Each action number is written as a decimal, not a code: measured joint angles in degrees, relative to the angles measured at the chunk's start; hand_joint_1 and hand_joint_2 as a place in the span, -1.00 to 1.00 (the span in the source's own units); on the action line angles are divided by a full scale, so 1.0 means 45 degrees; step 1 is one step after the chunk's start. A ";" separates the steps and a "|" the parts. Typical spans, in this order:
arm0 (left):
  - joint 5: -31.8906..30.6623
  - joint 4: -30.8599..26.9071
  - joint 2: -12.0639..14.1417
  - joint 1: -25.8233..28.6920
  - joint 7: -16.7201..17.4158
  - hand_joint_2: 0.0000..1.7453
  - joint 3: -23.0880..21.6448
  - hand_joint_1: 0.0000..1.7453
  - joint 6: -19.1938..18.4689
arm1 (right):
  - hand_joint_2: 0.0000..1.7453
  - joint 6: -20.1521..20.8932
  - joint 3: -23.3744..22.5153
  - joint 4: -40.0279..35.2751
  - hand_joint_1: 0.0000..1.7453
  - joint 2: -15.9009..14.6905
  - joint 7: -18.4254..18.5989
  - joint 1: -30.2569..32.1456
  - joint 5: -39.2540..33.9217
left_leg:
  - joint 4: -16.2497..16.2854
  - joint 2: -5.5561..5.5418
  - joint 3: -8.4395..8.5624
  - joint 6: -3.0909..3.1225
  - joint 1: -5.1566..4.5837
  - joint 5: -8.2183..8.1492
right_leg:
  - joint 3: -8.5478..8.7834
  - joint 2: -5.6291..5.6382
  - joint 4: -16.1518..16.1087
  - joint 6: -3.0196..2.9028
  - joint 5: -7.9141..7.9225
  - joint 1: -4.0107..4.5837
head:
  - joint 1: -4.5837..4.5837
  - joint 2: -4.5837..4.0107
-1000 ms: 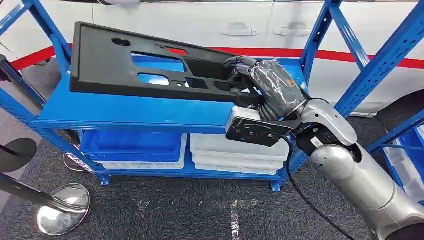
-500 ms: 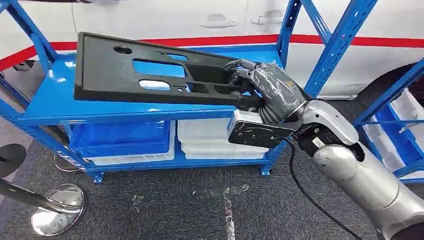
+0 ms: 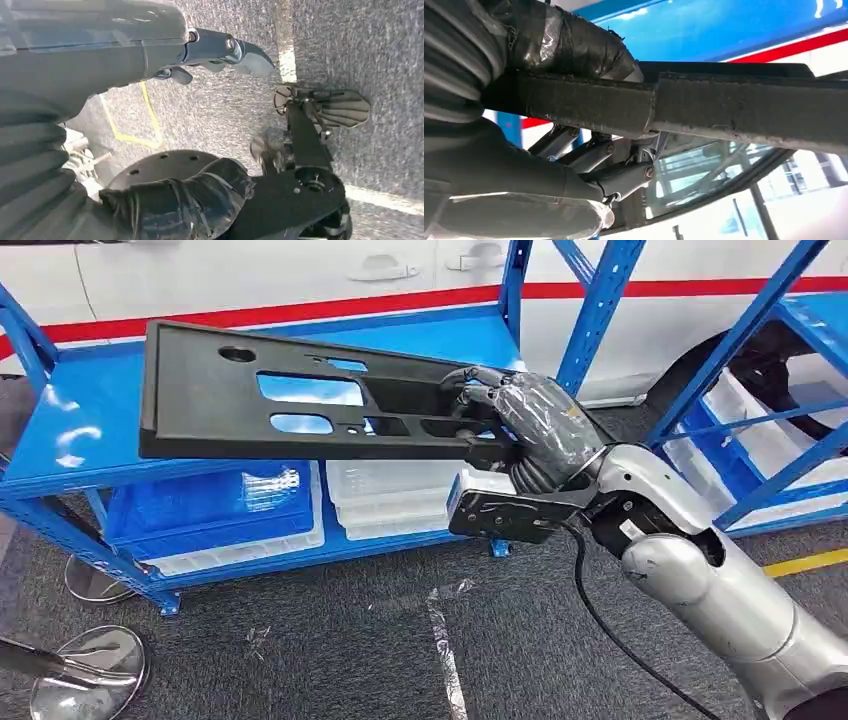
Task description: Take the parts from the cabinet and place them on the table.
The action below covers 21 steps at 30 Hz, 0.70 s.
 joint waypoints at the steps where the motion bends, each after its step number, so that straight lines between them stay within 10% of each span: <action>1: 0.0005 0.0000 0.0000 -0.0004 0.0000 1.00 0.0000 -1.00 0.0000 | 1.00 0.0005 0.0005 0.0000 1.00 0.0020 0.0000 -0.0041 0.0000 | 0.0029 0.0097 -0.0007 -0.0026 -0.0036 0.0075 | 0.0419 -0.0104 -0.0759 -0.0018 -0.0200 0.0065 | -0.0005 0.0000; 5: 0.0010 0.0005 0.0005 0.0009 0.0000 1.00 0.0000 -1.00 0.0000 | 1.00 -0.0015 0.0019 0.0005 1.00 0.0024 -0.0005 -0.0100 0.0000 | -0.0170 0.0507 -0.0082 -0.0288 -0.0012 0.0381 | 0.0158 0.0366 -0.1050 -0.0190 0.0419 -0.0032 | 0.0029 0.0000; 7: 0.0010 0.0000 0.0014 0.0037 0.0000 1.00 0.0000 -1.00 0.0000 | 1.00 -0.0015 0.0063 0.0024 1.00 0.0063 -0.0019 -0.0155 -0.0015 | 0.0586 -0.0587 -0.0356 -0.0503 0.0092 -0.0710 | -0.0131 0.0540 -0.1067 -0.0270 0.0710 -0.0123 | 0.0000 0.0000; 10: 0.0015 0.0000 0.0014 0.0074 0.0000 1.00 0.0000 -1.00 -0.0005 | 1.00 -0.0020 0.0126 0.0077 1.00 0.0116 0.0000 -0.0145 -0.0014 | 0.3276 -0.0952 -0.0960 -0.0702 0.0233 -0.2422 | -0.0765 0.0968 -0.0968 -0.0300 0.1150 -0.0168 | -0.0063 0.0000; 12: 0.0039 0.0000 0.0014 0.0062 0.0000 1.00 0.0000 -1.00 -0.0005 | 1.00 -0.0029 0.0175 0.0111 1.00 0.0170 0.0000 -0.0138 -0.0014 | 0.3480 -0.0955 -0.0605 -0.0789 0.0298 -0.1982 | -0.1258 0.1288 -0.0811 -0.0222 0.1407 -0.0237 | -0.0063 0.0000; 14: 0.0063 0.0000 0.0024 0.0051 0.0000 1.00 0.0000 -1.00 -0.0005 | 1.00 -0.0029 0.0214 0.0141 1.00 0.0170 0.0000 -0.0137 -0.0015 | 0.1940 -0.1084 0.0559 -0.0859 0.0388 -0.1126 | -0.1734 0.1611 -0.0585 -0.0048 0.1617 -0.0362 | -0.0073 0.0000; 16: 0.0068 0.0005 0.0019 0.0026 0.0000 1.00 0.0000 -1.00 -0.0004 | 1.00 -0.0039 0.0223 0.0146 1.00 0.0170 0.0000 -0.0150 -0.0014 | 0.0173 -0.2107 0.1757 -0.0891 0.0470 -0.1642 | -0.2144 0.1858 -0.0375 0.0178 0.1785 -0.0384 | -0.0097 0.0000; 21: 0.0092 0.0000 0.0005 0.0068 0.0024 1.00 0.0000 -1.00 -0.0005 | 1.00 -0.0093 0.0228 0.0199 1.00 0.0150 0.0005 -0.0067 -0.0010 | 0.0182 -0.1596 0.1276 -0.0400 0.0510 -0.1267 | -0.2306 0.2497 -0.0526 0.0517 0.2447 -0.0439 | -0.0048 0.0000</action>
